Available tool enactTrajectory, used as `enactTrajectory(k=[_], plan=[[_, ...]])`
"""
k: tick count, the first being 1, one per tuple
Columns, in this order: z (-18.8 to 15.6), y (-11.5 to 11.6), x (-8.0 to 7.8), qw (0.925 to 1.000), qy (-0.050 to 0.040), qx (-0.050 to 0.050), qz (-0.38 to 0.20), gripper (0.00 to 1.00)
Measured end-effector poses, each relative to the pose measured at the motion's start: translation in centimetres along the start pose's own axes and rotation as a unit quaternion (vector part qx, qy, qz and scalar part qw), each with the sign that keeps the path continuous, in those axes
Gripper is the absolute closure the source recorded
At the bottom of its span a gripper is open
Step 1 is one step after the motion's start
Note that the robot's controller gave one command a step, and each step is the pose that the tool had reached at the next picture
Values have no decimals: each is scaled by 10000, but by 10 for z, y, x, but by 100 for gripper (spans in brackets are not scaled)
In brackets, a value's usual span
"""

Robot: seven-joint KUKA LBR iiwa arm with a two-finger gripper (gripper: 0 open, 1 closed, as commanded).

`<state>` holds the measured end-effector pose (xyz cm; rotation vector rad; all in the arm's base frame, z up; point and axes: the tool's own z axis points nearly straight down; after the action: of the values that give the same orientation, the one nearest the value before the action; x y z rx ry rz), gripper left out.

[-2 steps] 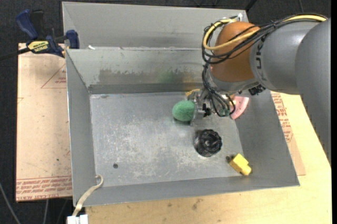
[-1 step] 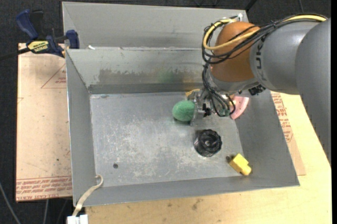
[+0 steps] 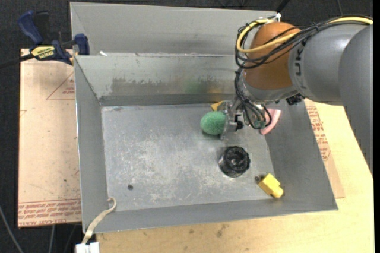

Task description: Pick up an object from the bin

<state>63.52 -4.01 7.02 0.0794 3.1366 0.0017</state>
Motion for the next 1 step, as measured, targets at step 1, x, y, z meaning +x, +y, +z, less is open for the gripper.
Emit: enactTrajectory(k=[1], plan=[[0,-3,-7,10000,2,10,-14,100]])
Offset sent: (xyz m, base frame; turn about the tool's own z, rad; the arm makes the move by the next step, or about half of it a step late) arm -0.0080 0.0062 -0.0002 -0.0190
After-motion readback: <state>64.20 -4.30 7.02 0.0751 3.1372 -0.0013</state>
